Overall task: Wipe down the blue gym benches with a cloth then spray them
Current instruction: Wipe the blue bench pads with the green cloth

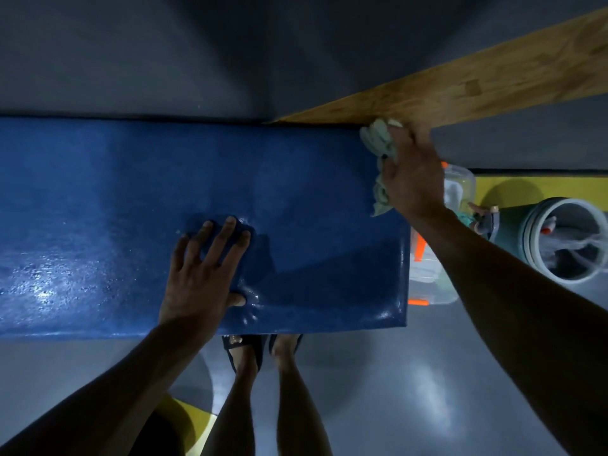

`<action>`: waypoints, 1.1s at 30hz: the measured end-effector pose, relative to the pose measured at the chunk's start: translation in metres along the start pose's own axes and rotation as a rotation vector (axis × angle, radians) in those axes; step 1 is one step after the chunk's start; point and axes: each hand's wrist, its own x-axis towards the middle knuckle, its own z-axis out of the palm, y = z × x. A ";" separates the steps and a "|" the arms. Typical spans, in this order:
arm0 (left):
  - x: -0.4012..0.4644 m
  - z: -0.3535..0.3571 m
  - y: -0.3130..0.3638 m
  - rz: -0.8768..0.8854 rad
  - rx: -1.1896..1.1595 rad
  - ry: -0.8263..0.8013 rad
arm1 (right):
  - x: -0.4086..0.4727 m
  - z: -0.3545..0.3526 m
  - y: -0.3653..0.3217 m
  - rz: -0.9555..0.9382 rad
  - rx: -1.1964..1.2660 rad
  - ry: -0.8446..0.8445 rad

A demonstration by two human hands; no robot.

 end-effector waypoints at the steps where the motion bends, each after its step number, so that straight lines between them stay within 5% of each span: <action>1: -0.001 0.000 0.000 -0.002 -0.004 0.006 | -0.002 0.000 0.006 0.057 0.031 0.022; 7: -0.002 0.000 0.002 -0.004 -0.024 0.028 | -0.016 0.015 0.029 0.653 0.372 0.025; 14: -0.002 0.002 0.001 -0.012 -0.030 0.013 | -0.083 0.013 0.023 0.549 0.327 0.083; 22: -0.001 0.002 0.004 -0.028 -0.006 0.017 | -0.008 0.013 0.009 0.520 0.299 0.110; 25: -0.002 0.004 0.004 -0.035 -0.005 0.010 | -0.054 0.016 0.012 0.443 0.361 0.134; 33: 0.000 0.003 0.007 -0.028 -0.007 -0.005 | -0.202 0.014 0.010 0.597 0.404 0.081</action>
